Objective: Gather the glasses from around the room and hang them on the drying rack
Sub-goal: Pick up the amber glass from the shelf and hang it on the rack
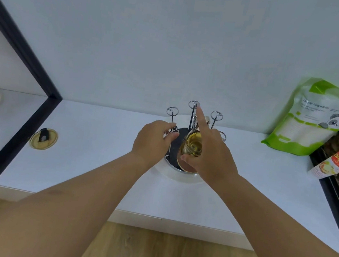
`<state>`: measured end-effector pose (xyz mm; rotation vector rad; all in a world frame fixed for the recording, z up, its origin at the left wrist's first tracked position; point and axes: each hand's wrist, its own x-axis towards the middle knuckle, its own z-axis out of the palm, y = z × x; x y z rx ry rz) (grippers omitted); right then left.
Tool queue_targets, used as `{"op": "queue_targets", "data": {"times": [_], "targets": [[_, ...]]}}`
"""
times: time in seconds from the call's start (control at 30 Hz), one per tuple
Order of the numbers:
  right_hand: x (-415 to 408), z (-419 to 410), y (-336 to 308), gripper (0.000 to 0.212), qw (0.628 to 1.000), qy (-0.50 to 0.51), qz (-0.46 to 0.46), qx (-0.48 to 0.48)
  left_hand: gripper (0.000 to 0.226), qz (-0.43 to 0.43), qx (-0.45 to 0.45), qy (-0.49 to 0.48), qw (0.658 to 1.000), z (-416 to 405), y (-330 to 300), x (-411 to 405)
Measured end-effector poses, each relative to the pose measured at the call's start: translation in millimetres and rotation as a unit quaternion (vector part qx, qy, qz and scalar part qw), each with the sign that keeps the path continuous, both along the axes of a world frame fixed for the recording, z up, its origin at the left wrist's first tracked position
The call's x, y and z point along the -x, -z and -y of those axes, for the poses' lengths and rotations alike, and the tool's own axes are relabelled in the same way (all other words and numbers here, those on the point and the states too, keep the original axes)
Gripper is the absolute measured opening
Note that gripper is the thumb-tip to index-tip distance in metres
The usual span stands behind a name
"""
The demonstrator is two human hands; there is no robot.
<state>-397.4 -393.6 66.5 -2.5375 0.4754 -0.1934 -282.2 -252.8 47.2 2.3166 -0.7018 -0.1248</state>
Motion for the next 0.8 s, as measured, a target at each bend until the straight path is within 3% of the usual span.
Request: {"op": "queue_targets", "data": {"times": [0.8], "targets": [[-8,0,20,0.129,1.0,-0.001,-0.028,-0.005,0.039,-0.011,0.004,0.0,1.0,0,0,-3]]}}
